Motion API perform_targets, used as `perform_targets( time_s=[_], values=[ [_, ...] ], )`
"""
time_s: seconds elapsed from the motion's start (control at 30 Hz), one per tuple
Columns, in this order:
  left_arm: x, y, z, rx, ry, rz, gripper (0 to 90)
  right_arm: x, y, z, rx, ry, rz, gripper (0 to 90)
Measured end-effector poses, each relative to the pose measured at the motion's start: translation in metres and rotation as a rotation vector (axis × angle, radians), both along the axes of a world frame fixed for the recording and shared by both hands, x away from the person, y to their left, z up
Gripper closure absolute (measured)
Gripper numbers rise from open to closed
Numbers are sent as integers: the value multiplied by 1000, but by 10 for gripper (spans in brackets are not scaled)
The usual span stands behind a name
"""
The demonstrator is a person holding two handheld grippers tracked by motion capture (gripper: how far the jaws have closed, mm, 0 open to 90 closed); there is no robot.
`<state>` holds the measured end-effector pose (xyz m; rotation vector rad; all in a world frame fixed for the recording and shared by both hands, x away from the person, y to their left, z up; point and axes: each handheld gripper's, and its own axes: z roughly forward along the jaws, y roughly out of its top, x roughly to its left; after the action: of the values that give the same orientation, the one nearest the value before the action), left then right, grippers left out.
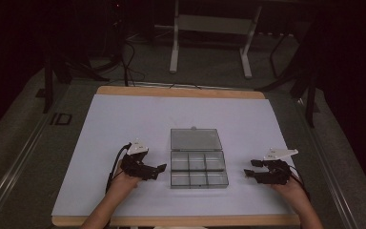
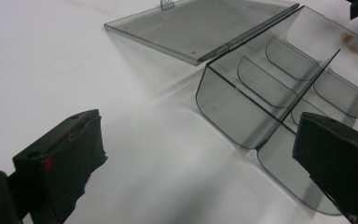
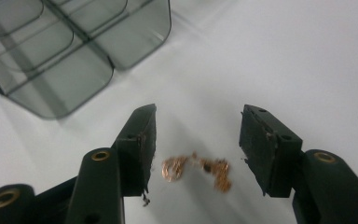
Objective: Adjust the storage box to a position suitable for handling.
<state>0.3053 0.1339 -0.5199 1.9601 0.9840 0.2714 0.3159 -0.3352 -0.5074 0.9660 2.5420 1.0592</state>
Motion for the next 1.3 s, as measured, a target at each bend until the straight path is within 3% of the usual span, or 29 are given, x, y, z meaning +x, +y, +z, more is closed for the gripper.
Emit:
perform_targets(
  time_s=[0.3,0.5,0.6,0.93,1.3],
  values=[
    [-3,5,-5,-9,8,15,26,-5,1,-17,-55,27,-16,442],
    [-3,7,-8,-10,11,22,27,-7,3,-19,-88,3,-19,474],
    [-3,7,-10,-8,14,21,27,-8,4,-18,-93,0,-22,525],
    [-4,9,-12,-16,12,25,26,-10,5,-17,-91,0,-5,837],
    [-4,10,-12,-21,10,30,27,-9,5,-13,-85,17,-1,871]
  ],
)
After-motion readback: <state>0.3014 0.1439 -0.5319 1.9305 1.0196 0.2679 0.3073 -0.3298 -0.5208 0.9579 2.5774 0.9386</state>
